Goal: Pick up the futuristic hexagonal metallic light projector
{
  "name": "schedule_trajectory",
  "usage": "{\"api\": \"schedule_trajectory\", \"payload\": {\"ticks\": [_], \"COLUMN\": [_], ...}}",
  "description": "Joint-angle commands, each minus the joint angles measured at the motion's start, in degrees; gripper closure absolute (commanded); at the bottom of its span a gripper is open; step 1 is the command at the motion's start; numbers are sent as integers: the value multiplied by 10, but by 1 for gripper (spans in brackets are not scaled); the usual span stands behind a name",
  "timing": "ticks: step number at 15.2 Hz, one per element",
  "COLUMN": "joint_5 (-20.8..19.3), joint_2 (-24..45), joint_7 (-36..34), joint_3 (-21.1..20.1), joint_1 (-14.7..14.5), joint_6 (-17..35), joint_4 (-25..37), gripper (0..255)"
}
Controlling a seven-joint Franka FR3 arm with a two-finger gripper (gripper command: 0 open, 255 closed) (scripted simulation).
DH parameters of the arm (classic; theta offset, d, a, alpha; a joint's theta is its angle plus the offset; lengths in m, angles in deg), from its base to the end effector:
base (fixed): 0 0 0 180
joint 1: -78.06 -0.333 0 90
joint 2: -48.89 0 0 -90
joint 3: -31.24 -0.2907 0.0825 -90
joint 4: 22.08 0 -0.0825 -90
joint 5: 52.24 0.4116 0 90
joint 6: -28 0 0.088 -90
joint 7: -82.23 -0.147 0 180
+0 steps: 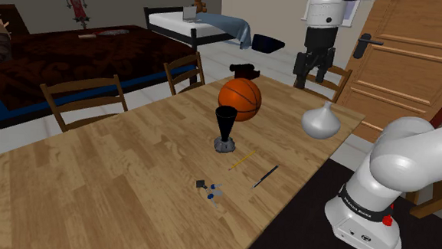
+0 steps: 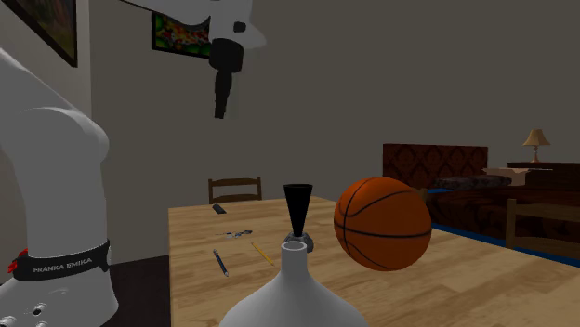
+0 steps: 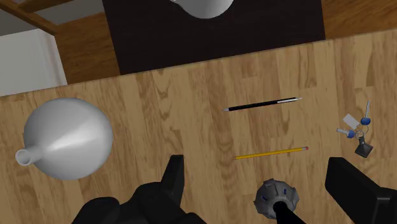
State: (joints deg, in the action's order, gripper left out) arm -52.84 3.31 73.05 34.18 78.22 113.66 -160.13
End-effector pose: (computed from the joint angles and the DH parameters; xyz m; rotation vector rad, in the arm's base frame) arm 0.3344 -0.0208 0.5033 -3.1020 0.3064 0.1886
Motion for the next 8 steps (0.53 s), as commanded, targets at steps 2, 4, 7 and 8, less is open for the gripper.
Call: {"api": "schedule_trajectory", "payload": {"ticks": [2,4,7,8], "joint_5": [-9,-26,-46,-50], "joint_2": [14,45,96,114], "joint_7": [33,98,194,225], "joint_3": [11,33,62,71], "joint_1": [-8,-25,-51,-60], "joint_6": [19,56,112,131], "joint_4": [-2,-5,-1,2], "gripper": [0,0,0,0]}}
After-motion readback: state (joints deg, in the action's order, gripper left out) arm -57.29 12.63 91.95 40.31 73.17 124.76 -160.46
